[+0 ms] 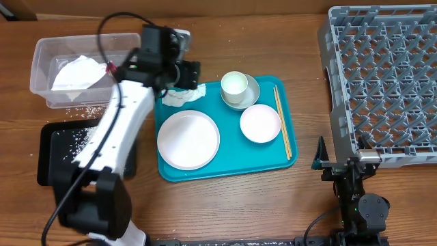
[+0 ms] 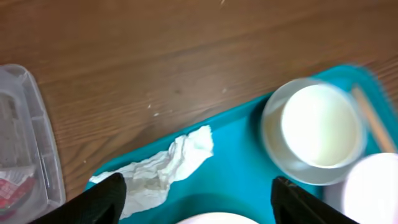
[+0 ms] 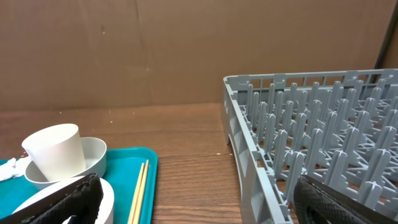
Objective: Sort waste into correct bins and load items into the dishwasher
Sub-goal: 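Reach the left gripper to the remaining tissue on the tray, then grasp the white tissue, carry it to the clear bin, release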
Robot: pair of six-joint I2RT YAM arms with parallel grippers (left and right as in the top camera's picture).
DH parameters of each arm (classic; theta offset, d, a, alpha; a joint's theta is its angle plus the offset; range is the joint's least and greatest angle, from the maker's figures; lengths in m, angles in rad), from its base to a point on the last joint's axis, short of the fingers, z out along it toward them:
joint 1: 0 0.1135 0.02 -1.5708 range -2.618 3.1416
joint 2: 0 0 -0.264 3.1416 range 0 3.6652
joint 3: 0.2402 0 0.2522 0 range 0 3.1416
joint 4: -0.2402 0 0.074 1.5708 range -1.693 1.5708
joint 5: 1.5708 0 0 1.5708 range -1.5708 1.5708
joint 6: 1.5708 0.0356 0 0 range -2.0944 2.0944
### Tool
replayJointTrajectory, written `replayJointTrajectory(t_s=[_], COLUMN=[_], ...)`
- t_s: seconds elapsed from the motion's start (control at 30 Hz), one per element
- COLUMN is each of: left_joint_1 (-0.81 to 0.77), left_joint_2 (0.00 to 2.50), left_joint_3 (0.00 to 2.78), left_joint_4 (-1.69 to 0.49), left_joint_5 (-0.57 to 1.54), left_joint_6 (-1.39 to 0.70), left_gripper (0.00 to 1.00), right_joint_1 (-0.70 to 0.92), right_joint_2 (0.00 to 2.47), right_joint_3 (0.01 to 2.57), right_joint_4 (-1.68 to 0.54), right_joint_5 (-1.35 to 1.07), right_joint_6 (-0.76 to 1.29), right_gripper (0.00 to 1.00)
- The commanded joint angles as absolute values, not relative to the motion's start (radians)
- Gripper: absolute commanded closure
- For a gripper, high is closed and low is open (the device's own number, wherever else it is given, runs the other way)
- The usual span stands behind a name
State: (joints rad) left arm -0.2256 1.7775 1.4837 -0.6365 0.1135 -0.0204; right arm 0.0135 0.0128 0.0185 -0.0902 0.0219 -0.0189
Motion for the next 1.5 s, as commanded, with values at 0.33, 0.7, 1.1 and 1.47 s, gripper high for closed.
replayJointTrajectory(t_s=[0.33,0.7,1.1,1.47], left_joint_1=[-0.267,-0.286,-0.287,-0.268], left_joint_2=[2.026,2.126,2.108,1.874], left_joint_3=[1.492,1.492,1.551,1.75], left_joint_4=[-0.632,-0.63,-0.701,-0.754], left_joint_5=[-0.104,-0.101,-0.113,-0.261], left_joint_6=[0.076,0.084,0.054,-0.286], left_gripper=[0.24,0.24,0.96,0.96], right_joint_1=[0.011,0.011,0.011,0.011], right_joint_2=[0.003,0.003,0.003,0.003], right_joint_3=[0.008,0.008,0.008,0.008], right_joint_4=[-0.083,-0.083,-0.083,-0.083], right_joint_5=[0.016,0.016,0.016,0.016], right_joint_6=[-0.019,-0.019,-0.019,-0.019], right_gripper=[0.0,0.0,0.0,0.0])
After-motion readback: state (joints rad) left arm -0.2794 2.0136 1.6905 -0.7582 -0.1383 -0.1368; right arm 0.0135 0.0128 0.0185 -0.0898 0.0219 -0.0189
